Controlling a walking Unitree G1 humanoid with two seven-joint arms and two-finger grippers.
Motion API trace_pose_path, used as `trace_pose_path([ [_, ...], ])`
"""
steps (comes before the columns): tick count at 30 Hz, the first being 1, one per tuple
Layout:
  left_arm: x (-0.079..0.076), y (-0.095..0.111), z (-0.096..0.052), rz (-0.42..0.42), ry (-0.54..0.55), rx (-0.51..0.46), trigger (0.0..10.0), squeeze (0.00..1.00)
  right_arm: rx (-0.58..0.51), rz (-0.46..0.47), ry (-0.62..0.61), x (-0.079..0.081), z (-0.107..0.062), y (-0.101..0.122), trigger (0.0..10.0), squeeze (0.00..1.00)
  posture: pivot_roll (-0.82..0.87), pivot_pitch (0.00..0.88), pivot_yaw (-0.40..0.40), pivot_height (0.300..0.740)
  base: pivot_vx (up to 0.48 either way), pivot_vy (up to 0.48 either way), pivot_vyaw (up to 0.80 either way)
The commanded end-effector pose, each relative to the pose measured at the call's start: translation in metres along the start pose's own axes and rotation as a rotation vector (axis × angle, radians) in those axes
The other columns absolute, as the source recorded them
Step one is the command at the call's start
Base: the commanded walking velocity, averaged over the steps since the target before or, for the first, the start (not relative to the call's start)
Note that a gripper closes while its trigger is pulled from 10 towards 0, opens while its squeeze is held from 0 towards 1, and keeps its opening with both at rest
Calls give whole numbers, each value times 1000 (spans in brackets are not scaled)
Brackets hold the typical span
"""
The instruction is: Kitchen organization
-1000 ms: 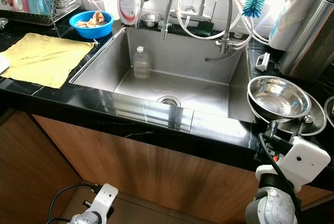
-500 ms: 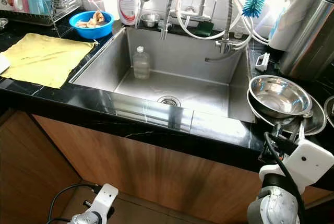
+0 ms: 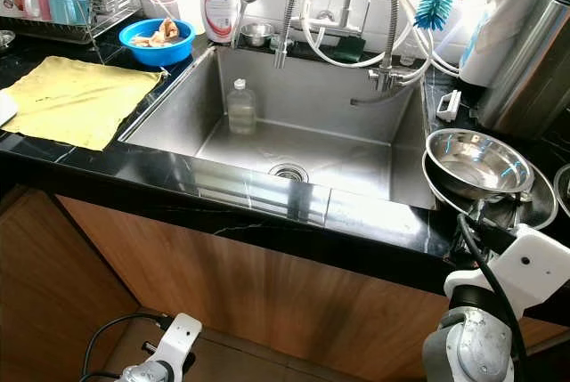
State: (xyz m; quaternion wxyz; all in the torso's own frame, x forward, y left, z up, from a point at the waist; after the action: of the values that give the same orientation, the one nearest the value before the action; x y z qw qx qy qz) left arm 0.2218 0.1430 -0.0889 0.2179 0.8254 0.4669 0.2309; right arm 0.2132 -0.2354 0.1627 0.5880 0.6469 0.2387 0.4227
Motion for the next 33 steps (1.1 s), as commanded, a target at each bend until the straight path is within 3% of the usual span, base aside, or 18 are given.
trace_pose_path([
  [1,-2,-4,0,-13,-2,10,10000,0,-16,21,5,4,-2,6,10000,0,-26,15,-48,740,0,0,0],
  [9,-2,-4,0,-19,-2,11,10000,0,-13,35,-15,1,-7,8,10000,0,-27,15,-48,740,0,0,0],
  [14,-2,-3,0,-20,-2,10,10000,0,-65,62,-56,-5,-3,19,10000,0,-29,19,-49,740,0,0,0],
  [33,-1,-3,0,-20,3,11,10000,0,-143,90,-37,0,3,36,10000,0,-23,24,-46,740,0,0,0],
])
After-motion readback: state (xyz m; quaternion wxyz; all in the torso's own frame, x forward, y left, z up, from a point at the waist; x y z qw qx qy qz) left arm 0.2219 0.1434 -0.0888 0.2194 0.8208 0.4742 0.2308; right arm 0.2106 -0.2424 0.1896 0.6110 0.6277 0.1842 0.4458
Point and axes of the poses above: a point about 5 cm out from each wrist's last joint towards the gripper, its own z axis pointing out of the wrist towards the gripper, its own y axis along the axis of the wrist's last joint, x = y × z, the point moved 2 cm from there along z, pointing out of the wrist towards the gripper, and after that the axes turned 6 degrees about z, right-handed, at the moved point
